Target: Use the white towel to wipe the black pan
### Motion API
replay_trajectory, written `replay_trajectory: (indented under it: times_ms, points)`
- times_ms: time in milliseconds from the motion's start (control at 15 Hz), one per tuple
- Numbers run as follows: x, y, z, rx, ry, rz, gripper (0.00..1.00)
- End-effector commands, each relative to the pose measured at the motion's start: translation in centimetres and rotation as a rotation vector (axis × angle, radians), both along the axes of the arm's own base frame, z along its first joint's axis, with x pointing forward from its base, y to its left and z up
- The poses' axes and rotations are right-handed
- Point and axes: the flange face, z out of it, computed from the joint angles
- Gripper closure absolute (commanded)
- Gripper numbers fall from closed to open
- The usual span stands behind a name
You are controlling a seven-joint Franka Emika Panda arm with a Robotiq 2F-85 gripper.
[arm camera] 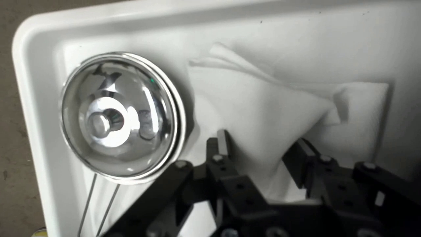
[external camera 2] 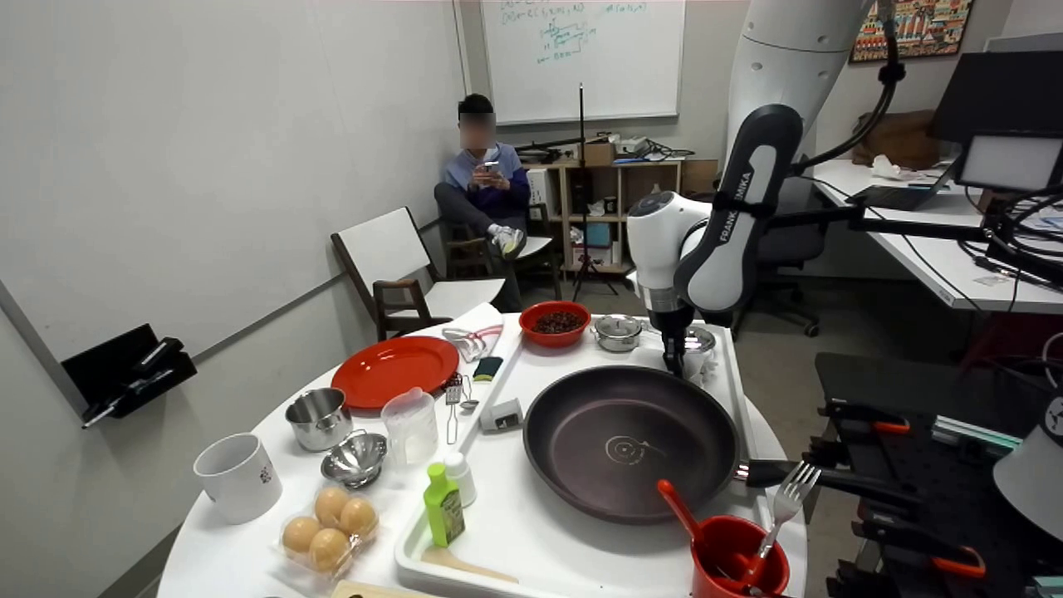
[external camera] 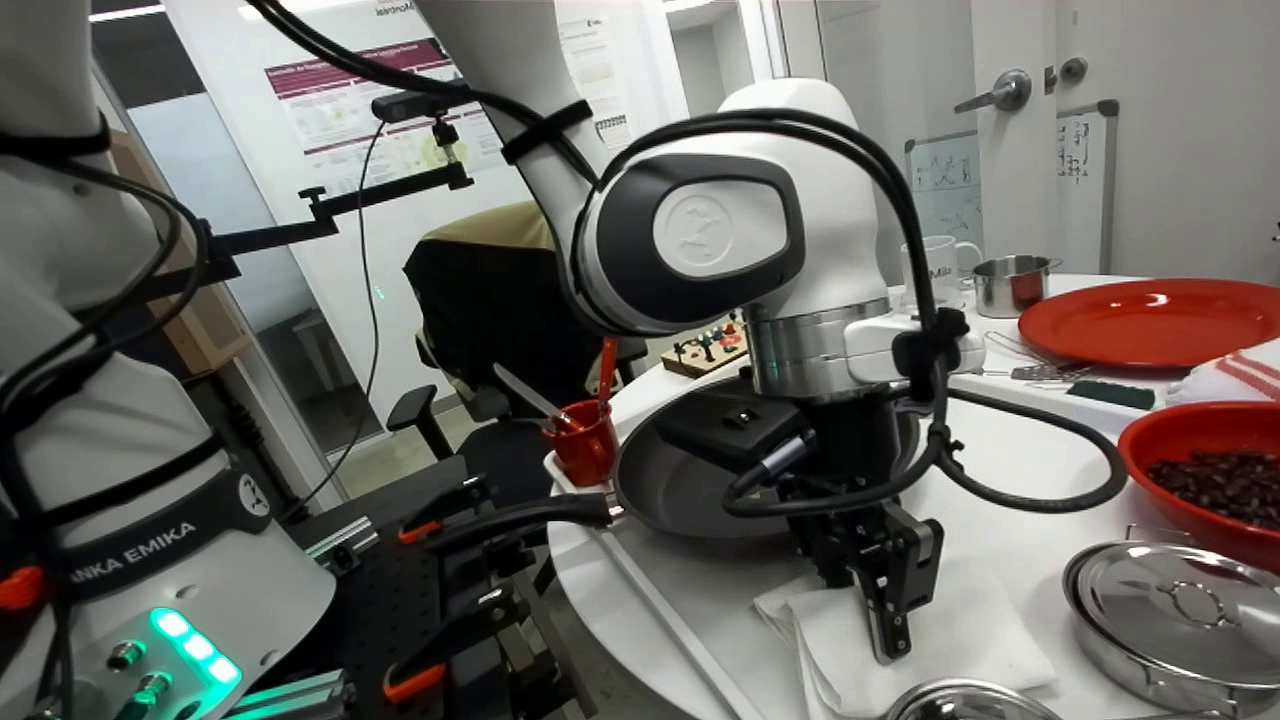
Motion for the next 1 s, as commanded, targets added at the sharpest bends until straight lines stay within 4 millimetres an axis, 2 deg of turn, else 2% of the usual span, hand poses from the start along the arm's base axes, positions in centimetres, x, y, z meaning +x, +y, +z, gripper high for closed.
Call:
replay_trajectory:
  times_ms: [0, 133, 200, 400, 933]
  points:
    - [-0.3, -0.1, -0.8, 0.017, 0.004, 0.01, 0.84]
    - [-0.3, -0.2, -0.8, 0.022, 0.004, 0.007, 0.95]
    - [-0.3, -0.2, -0.8, 0.023, 0.003, 0.006, 0.96]
    - [-0.2, -0.3, -0.3, 0.035, -0.006, 0.0, 0.9]
    - [0.2, -0.3, 3.0, 0.1, -0.064, 0.024, 0.91]
